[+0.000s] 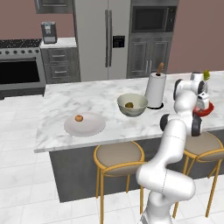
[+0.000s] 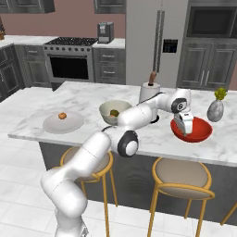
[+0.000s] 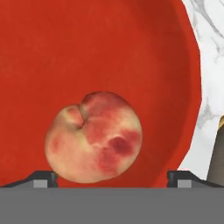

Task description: Take the fruits from the plate on the dining counter and place two fruits in each bowl.

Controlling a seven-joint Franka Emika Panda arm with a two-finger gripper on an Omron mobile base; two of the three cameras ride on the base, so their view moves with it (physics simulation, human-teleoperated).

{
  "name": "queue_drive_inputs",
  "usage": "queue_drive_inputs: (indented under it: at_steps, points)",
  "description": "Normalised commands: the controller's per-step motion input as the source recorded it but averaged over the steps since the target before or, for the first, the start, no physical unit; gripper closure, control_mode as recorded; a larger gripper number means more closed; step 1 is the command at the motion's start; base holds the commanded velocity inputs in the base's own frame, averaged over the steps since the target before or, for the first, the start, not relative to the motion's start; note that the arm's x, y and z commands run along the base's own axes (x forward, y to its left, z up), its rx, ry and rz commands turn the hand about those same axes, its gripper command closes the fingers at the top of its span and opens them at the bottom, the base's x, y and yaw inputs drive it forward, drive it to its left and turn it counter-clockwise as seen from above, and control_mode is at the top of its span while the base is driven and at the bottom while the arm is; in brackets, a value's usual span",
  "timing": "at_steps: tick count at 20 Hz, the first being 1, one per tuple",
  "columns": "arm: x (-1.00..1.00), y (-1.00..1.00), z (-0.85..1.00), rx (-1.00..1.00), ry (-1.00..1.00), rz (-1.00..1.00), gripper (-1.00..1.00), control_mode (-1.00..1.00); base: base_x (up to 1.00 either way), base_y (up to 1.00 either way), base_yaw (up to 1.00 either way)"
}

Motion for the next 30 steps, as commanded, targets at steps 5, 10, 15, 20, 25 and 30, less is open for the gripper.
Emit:
queue_drive_inputs:
  at_steps: [5,10,15,20,25,30]
  points:
    - [0.08,-0.02,0.57,0.12,0.05,0.12,-1.0,-1.0,0.0,0.0,0.0]
    - [0.0,0.03,0.68,0.01,0.0,0.17,-1.0,-1.0,0.0,0.0,0.0]
    - [-0.45,0.23,0.47,0.0,0.02,0.18,-1.0,-1.0,0.0,0.0,0.0]
    - [-0.66,0.59,0.19,0.01,0.04,0.19,-1.0,-1.0,0.0,0.0,0.0]
    - [-0.6,0.8,0.02,0.01,0.01,0.16,-1.0,-1.0,0.0,0.0,0.0]
    - [-0.46,0.96,0.0,0.0,0.0,0.15,-1.0,-1.0,0.0,0.0,0.0]
